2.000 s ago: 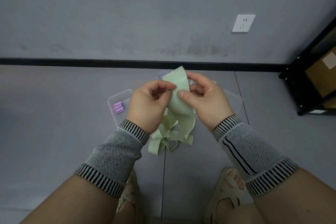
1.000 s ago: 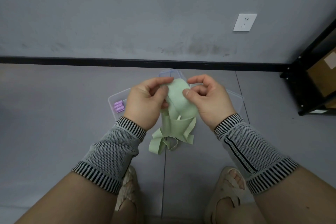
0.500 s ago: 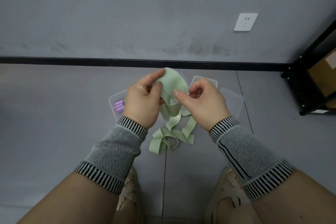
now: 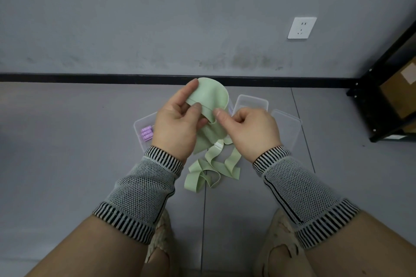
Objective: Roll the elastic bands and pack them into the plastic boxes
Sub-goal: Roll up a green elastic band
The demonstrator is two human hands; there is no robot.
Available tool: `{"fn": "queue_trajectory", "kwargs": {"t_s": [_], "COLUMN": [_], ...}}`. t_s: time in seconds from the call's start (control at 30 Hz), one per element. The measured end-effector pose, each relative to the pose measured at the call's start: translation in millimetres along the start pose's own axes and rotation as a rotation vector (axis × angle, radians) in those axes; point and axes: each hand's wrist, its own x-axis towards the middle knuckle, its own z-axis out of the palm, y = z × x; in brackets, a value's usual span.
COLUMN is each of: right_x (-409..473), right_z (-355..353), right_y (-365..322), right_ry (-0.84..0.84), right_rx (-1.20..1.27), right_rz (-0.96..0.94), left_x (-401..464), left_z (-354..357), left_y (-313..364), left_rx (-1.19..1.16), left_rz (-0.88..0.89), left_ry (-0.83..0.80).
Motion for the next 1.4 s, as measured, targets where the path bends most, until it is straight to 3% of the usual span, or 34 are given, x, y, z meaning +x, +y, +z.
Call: {"fn": "queue_trajectory", "kwargs": {"t_s": [0.23, 0.5, 0.77, 0.83, 1.13, 1.4], "right_x": [9, 11, 10, 10, 4, 6], "right_z": [-9, -8, -20, -22, -23, -16], "right_y": [8, 9, 1, 3, 9, 13], "right_ry": [0.075, 0.165, -0.009, -0.021, 0.004, 0.116], "right_rx": [-0.001, 0.396, 0.93, 0.88, 0.13, 0.043], "right_rz": [0.016, 0.065, 0.19, 0.16, -0.203, -0.192], "left_x": [1, 2, 4, 5, 3, 4], "left_z": [-2, -3, 0, -1, 1, 0], "left_y": [-2, -12, -16, -15, -2, 0], "left_rx": [0.043, 0.3, 0.341, 0.312, 0.029, -0.022], "left_rz": [0.0, 0.017, -0.045, -0.057, -0.094, -0.04], "left_ry": [-0.002, -0.009, 0.011, 0.008, 0.088, 0.077]}}
